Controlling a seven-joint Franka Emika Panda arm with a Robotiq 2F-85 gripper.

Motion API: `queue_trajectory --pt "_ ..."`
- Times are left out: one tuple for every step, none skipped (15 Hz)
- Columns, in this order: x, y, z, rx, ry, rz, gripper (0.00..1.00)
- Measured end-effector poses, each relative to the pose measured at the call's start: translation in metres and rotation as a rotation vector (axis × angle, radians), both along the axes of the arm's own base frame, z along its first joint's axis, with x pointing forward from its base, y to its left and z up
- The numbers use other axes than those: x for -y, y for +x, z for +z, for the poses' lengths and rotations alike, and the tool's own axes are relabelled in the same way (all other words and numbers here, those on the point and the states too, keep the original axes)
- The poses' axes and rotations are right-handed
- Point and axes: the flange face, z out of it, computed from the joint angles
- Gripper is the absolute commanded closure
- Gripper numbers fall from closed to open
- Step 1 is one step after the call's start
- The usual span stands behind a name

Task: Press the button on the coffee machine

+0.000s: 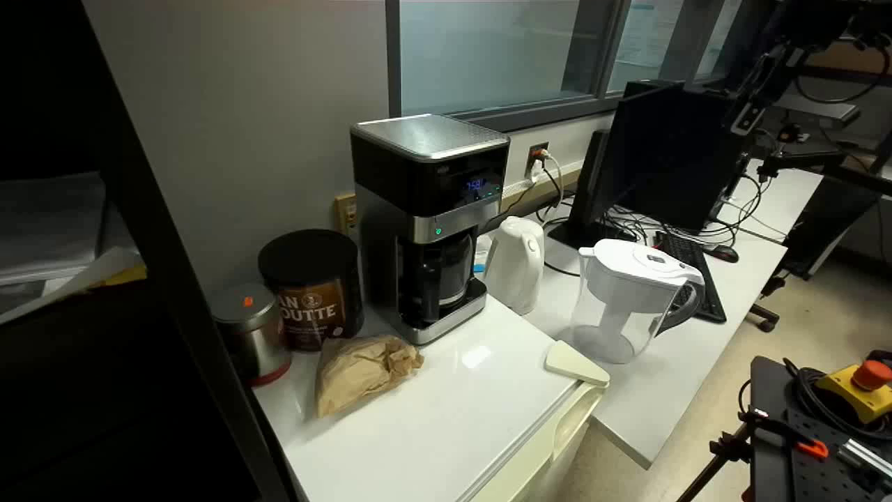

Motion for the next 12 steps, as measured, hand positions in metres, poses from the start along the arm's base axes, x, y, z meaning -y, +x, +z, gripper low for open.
queue_trajectory --pt "0.0001 0.0001 0.0005 0.001 0.000 0.000 0.00" --pt "0.0002 0.0000 0.0008 0.002 -0.001 0.000 0.00" --pt "0.0002 0.0000 0.0009 0.002 -0.001 0.000 0.00" --pt "0.0002 0.0000 0.0009 0.002 -0.001 0.000 0.00" --pt "0.0002 0.0000 0.0009 0.002 -0.001 0.000 0.00" --pt "0.0002 0.0000 0.0009 0.002 -0.001 0.000 0.00" --pt "0.0002 0.0000 0.0009 0.002 -0.001 0.000 0.00" --pt "0.0002 0.0000 0.0009 0.002 -0.001 0.000 0.00" --pt "0.0003 -0.0001 0.0008 0.002 -0.001 -0.001 0.00" --pt "0.0004 -0.0003 0.0006 0.001 -0.003 -0.002 0.00" --pt "-0.0005 0.0001 0.0003 -0.001 -0.005 -0.002 0.00" --pt "-0.0024 0.0015 -0.0002 -0.001 -0.008 0.002 0.00"
